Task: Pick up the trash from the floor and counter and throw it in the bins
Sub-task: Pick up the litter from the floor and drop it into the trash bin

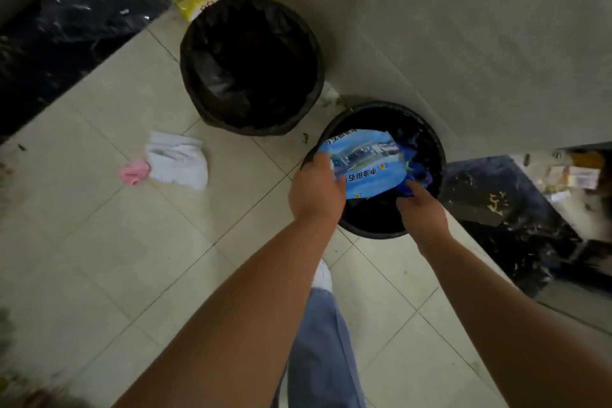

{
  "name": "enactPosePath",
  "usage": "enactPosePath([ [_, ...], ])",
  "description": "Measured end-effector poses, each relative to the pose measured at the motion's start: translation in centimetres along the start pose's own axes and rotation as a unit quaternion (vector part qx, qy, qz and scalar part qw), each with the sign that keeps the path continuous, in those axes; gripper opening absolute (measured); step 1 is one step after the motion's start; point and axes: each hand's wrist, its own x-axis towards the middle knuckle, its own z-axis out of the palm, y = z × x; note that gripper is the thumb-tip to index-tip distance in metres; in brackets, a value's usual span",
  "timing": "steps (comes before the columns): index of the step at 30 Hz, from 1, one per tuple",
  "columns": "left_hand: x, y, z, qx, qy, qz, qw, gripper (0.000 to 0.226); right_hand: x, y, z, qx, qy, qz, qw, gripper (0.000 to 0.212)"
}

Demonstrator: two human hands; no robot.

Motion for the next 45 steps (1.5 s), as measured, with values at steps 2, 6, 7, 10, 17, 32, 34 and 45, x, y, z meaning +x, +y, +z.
enactPosePath([
  [2,-0.1,0.7,1.6,0.021,-0.067,-0.039,0.997,0.049,0.0,0.4,0.1,-0.042,-0.054,0.001,0.998,0.052],
  [6,-0.2,-0.5,1.2,0.141,-0.093,-0.049,0.984,0.044,0.1,-0.8,0.1,-0.124,-0.107,-0.036,0.986,0.050],
  [7,-0.2,-1.3,0.3,0.165,-0.092,-0.046,0.981,0.044,0.1,-1.5,0.2,-0.147,-0.112,-0.051,0.982,0.049],
  [10,0.6,-4.5,-4.0,0.209,-0.061,-0.056,0.974,0.050,-0.7,-4.6,1.5,-0.189,-0.112,-0.115,0.969,0.049],
  [17,2.7,-15.6,-13.7,0.192,0.008,-0.161,0.968,0.051,-3.3,-14.7,10.7,-0.296,-0.108,-0.243,0.918,0.056],
  [32,15.1,-40.8,-25.0,0.188,0.009,-0.229,0.955,0.049,-1.4,-31.7,37.8,-0.427,-0.133,-0.312,0.838,0.052],
  [34,17.8,-43.0,-23.0,0.185,-0.012,-0.228,0.956,0.047,1.3,-31.4,40.8,-0.434,-0.143,-0.281,0.844,0.052],
  [45,26.7,-49.3,-7.1,0.159,-0.037,-0.191,0.968,0.033,12.6,-26.4,51.9,-0.562,-0.083,-0.311,0.762,0.035],
])
